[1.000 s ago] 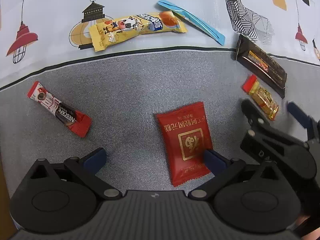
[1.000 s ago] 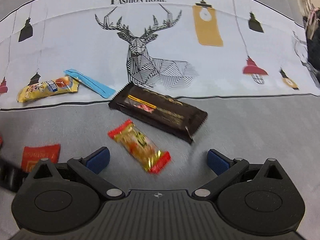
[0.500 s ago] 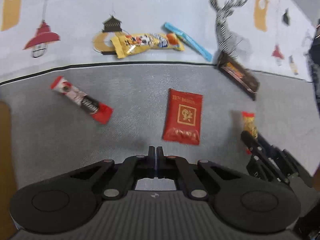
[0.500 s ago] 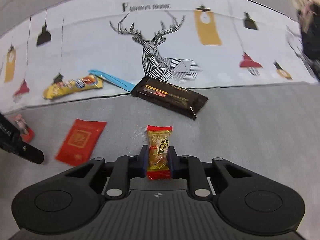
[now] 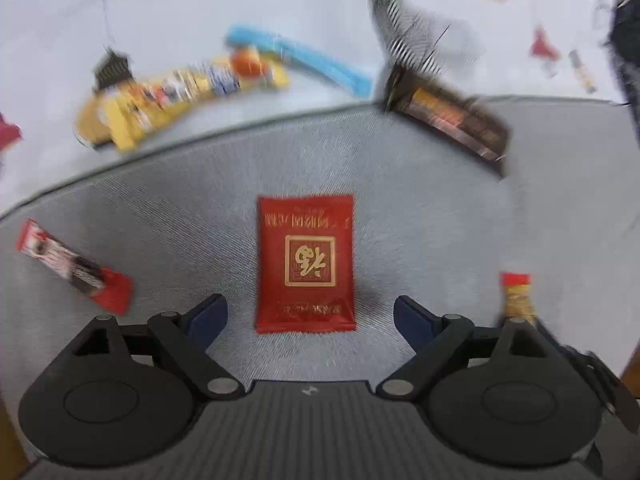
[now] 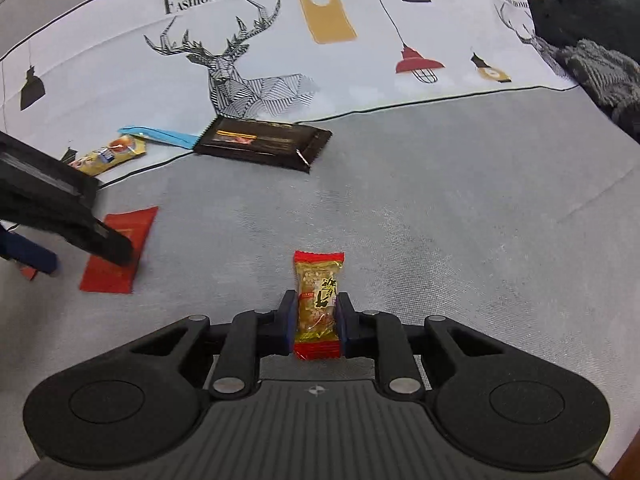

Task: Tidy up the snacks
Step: 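Grasp the red square packet with the left tool while the right tool grasps the small gold-wrapped snack, then carry the red packet and gold-wrapped snack with both tools over the box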

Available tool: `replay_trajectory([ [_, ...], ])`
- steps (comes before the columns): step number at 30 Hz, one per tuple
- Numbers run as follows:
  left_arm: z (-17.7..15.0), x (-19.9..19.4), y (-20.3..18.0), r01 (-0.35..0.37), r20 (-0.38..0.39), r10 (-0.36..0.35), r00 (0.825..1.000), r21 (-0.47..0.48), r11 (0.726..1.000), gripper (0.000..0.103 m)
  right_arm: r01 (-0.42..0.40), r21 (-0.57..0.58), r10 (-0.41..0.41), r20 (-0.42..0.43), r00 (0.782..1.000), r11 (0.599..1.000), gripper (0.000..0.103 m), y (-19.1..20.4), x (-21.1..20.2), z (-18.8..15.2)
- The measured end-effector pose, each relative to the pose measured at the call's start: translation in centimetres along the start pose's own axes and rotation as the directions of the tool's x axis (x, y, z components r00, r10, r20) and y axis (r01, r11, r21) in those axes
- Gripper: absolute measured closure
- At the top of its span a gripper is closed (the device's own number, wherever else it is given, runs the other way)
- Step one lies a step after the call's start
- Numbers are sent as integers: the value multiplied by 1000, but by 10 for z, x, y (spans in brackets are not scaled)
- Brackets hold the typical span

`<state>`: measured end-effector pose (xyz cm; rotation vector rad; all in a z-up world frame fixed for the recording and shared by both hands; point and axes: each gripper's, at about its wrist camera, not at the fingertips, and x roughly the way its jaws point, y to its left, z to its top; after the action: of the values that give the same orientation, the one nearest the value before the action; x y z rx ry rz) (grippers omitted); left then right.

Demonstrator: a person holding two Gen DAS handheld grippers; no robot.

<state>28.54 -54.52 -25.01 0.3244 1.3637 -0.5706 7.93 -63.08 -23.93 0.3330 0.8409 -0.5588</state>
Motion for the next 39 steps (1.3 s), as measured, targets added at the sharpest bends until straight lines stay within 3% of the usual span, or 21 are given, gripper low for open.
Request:
replay_trajectory([
  [1,0,-2,-2,-20,32,21,999,-11,1000,15,-2,-3,2,6,1000,1000,82,0,0,-1],
  [2,-1,-8,-4,-60,73,59,996,-1,998,51,-3,-7,3,11,1000,1000,82,1,0,-1],
  [3,-1,-12,-6,-73,86,71,994,22,997,56,-3,-9,3,15,1000,1000,82,1,0,-3],
  [5,-4,-19,4,-17,62,18,998,-12,1000,61,0,-6,0,17,1000,1000,82,2,-2,-4],
  [8,-26,-44,15,-24,105,26,994,-19,1000,61,-5,27,4,41,999,1000,82,5,-16,0],
  [12,-79,-108,33,-5,206,1,979,15,1000,61,-87,73,77,137,988,993,82,26,-69,7],
  [15,-134,-162,53,-28,287,19,958,26,999,61,-187,78,167,210,963,979,82,54,-121,5],
  [19,-214,-229,89,-24,337,24,941,-3,1000,61,-305,26,289,248,925,952,82,100,-195,-17],
  [24,-313,-299,139,-93,407,110,907,-60,994,61,-436,-122,452,217,865,892,82,160,-291,-67],
  [30,-404,-341,202,-148,441,223,869,-197,969,61,-530,-248,564,87,821,811,82,226,-359,-127],
  [34,-448,-359,231,-142,463,249,850,-254,957,61,-537,-321,573,24,819,780,82,260,-378,-150],
  [39,-479,-377,253,-91,510,233,828,-288,953,61,-495,-388,546,25,837,777,82,283,-402,-161],
])
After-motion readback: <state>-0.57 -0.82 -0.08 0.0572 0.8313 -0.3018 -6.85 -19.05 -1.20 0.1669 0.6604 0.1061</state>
